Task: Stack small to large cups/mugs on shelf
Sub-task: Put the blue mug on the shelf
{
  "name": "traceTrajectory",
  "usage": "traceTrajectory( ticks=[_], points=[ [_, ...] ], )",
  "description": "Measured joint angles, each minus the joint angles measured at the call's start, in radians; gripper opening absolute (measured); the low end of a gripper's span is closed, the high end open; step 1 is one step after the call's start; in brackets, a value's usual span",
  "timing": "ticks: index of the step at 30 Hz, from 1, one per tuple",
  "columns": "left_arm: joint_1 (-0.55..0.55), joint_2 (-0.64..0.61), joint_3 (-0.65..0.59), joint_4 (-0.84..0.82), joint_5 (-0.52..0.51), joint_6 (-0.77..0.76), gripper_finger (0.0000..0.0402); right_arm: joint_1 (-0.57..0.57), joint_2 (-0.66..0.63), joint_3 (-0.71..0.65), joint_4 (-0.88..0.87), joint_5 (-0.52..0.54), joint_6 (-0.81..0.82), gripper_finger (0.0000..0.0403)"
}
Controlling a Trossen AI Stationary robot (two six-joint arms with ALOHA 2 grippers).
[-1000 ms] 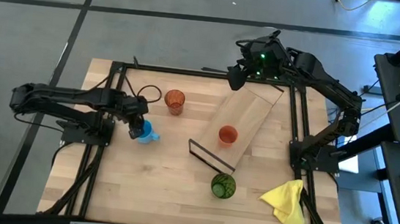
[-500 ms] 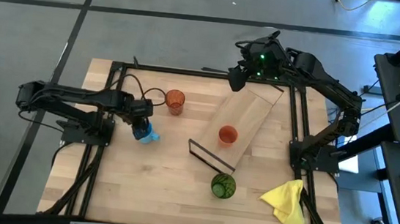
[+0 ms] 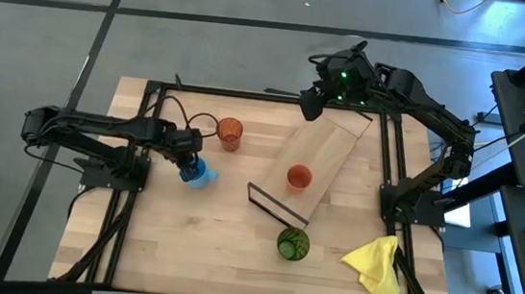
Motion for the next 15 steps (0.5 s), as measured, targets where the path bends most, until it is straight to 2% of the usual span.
traceTrajectory(
  ticks=[7,15],
  points=[
    [0.001,0.0,0.067,0.002,0.028,0.016,0.0004,-0.014,0.0,0.0,-0.034,0.0,0.005,0.0227],
    [0.044,0.0,0.302,-0.073,-0.036,0.066,0.0002,-0.027,0.0,0.0,-0.056,-0.008,0.02,0.0227]
  ],
)
